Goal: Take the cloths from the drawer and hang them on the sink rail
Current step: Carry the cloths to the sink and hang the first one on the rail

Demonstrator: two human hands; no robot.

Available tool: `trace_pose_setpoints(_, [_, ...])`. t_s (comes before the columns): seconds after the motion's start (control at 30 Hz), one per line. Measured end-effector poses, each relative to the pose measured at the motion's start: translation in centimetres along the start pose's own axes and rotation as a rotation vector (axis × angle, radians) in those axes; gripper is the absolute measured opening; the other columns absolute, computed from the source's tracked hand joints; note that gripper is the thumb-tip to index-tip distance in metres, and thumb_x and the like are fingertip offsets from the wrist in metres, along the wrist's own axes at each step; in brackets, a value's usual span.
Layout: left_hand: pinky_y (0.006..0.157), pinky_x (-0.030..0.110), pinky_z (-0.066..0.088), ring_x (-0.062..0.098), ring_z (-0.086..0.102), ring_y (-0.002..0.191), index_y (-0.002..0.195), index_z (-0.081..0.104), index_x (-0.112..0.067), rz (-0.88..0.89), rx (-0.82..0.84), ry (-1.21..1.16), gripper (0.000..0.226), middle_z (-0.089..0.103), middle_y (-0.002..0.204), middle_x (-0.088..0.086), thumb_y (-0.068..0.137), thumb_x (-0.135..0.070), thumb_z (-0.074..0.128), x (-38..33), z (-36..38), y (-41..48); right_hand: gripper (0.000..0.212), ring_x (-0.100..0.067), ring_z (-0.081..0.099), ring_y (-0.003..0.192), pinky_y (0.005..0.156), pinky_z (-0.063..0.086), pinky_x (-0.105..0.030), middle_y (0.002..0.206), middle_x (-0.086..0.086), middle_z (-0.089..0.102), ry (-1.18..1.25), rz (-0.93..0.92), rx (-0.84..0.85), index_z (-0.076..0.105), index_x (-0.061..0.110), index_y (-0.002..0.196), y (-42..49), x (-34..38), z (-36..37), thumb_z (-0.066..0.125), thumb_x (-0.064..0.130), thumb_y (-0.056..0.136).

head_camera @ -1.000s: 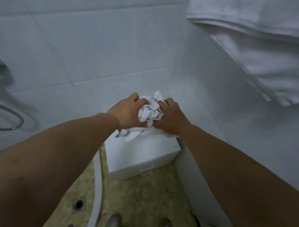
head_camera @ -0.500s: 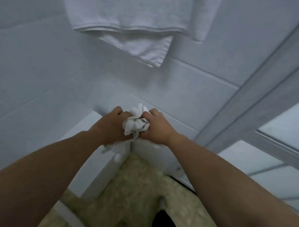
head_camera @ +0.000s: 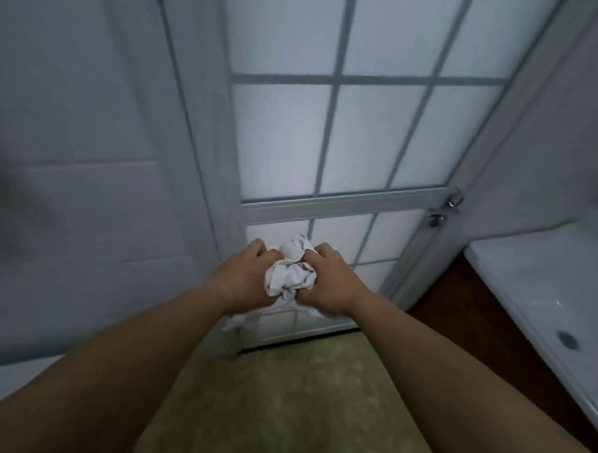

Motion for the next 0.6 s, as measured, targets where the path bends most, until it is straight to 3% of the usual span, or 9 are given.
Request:
trace_pose_setpoints(0.07, [0.076,0.031,0.046,0.023,0.059,0.095,0.124,0.051,-0.032,0.115,0.005,0.009,0.068,0.045,0.109,0.0,0.07,-0.072,0.062,-7.1,0.4,4.0,0.058,-0.03,0.051,0.1,0.084,0.046,-0.035,0.103,-0.001,0.041,0.01,0.084,-0.072,0.056,0.03,0.119,-3.5,-5.6,-4.1,0.076,0.035,0.064])
trace_pose_setpoints(0.17, [0.082,0.033,0.049,0.022,0.059,0.096,0.122,0.051,-0.033,0.282,0.041,-0.013,0.077,0.044,0.108,-0.001,0.061,-0.079,0.049,-18.0,2.2,9.6,0.061,-0.032,0.051,0.103,0.087,0.047,-0.038,0.11,-0.006,0.044,-0.012,0.218,-0.139,0.055,0.027,0.124,-9.4,-13.7,-10.6,0.077,0.035,0.068])
trace_pose_setpoints(0.3, [0.077,0.03,0.046,0.021,0.056,0.099,0.121,0.05,-0.034,0.465,0.054,0.035,0.076,0.05,0.106,-0.003,0.064,-0.082,0.044,-31.7,4.4,15.6,0.075,-0.029,0.047,0.106,0.09,0.044,-0.036,0.114,-0.008,0.044,-0.03,0.355,-0.229,0.045,0.033,0.14,-17.4,-22.7,-18.9,0.073,0.034,0.07])
trace_pose_setpoints(0.43, [0.08,0.034,0.049,0.022,0.056,0.097,0.126,0.051,-0.032,0.611,0.076,0.034,0.082,0.051,0.106,-0.001,0.062,-0.083,0.05,-42.7,4.6,19.2,0.058,-0.026,0.046,0.102,0.084,0.044,-0.035,0.106,0.0,0.039,-0.04,0.474,-0.348,0.052,0.029,0.123,-24.1,-29.0,-24.7,0.072,0.034,0.068])
trace_pose_setpoints(0.53, [0.074,0.03,0.044,0.023,0.057,0.091,0.124,0.054,-0.028,0.695,0.095,0.028,0.066,0.042,0.103,-0.002,0.072,-0.065,0.07,-48.7,4.9,21.3,0.049,-0.026,0.045,0.101,0.082,0.043,-0.035,0.103,0.002,0.037,-0.052,0.548,-0.414,0.054,0.025,0.115,-27.4,-32.3,-27.5,0.072,0.033,0.07])
trace_pose_setpoints(0.6, [0.073,0.029,0.039,0.024,0.057,0.09,0.125,0.054,-0.025,0.755,0.11,0.064,0.065,0.043,0.107,0.002,0.074,-0.06,0.073,-51.8,5.0,22.8,0.049,-0.025,0.044,0.102,0.085,0.045,-0.037,0.105,0.002,0.037,-0.061,0.592,-0.451,0.054,0.024,0.114,-29.0,-34.0,-28.7,0.073,0.034,0.07])
Point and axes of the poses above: each hand's wrist, its own y-axis towards the middle knuckle, its own z-axis out of the palm, x = y × z, the point moved 1 cm from there along y, towards the middle knuckle
